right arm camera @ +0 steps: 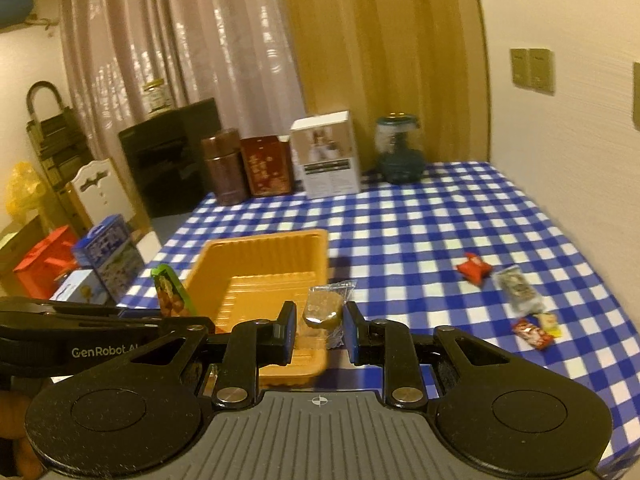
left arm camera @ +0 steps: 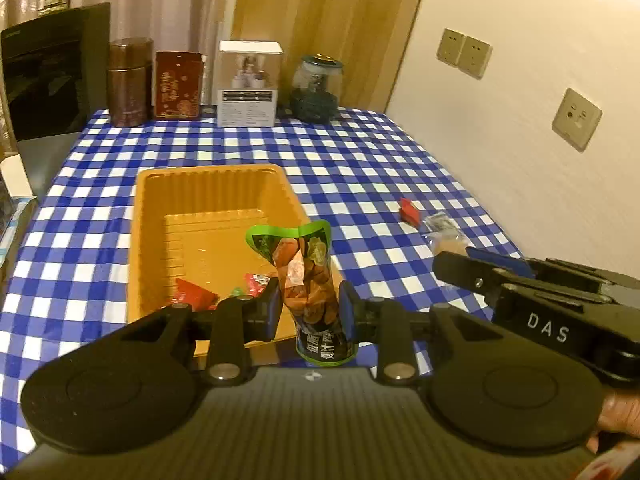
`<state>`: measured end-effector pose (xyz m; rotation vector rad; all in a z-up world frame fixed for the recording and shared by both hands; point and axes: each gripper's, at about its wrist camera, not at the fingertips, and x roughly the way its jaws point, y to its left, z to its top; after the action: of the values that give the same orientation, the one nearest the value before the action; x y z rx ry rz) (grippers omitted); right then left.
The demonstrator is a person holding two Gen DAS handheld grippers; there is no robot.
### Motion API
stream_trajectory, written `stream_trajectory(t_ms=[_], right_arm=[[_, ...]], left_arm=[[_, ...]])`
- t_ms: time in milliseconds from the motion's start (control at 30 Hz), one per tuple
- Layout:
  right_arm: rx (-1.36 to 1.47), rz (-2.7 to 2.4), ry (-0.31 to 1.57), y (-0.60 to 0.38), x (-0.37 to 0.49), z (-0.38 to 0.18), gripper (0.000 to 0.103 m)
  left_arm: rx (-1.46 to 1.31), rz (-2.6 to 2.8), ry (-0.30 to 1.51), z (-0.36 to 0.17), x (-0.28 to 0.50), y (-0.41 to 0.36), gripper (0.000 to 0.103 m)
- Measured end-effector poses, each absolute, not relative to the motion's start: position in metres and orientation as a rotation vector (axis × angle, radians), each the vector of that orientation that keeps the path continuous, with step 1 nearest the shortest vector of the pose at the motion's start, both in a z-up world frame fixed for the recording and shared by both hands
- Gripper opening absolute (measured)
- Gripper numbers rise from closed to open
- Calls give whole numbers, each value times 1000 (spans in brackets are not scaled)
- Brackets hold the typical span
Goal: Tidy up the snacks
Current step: 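Lift and carry both held snacks over the orange tray with both tools, then open the left tool while the right tool opens, dropping both snacks into the tray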
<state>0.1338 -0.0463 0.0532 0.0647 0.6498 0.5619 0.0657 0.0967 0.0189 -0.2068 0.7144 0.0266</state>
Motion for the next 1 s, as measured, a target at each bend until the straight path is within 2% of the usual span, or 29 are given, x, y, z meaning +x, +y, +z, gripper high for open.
stream_trajectory(t_ms=[533, 1000], right_arm=[[22, 620, 657, -6, 130, 50, 25], [36, 633, 682, 18, 171, 35, 25]], left_arm=[[-218, 58, 696, 23, 55, 130, 27], [-162, 47, 754, 13, 105, 165, 27]])
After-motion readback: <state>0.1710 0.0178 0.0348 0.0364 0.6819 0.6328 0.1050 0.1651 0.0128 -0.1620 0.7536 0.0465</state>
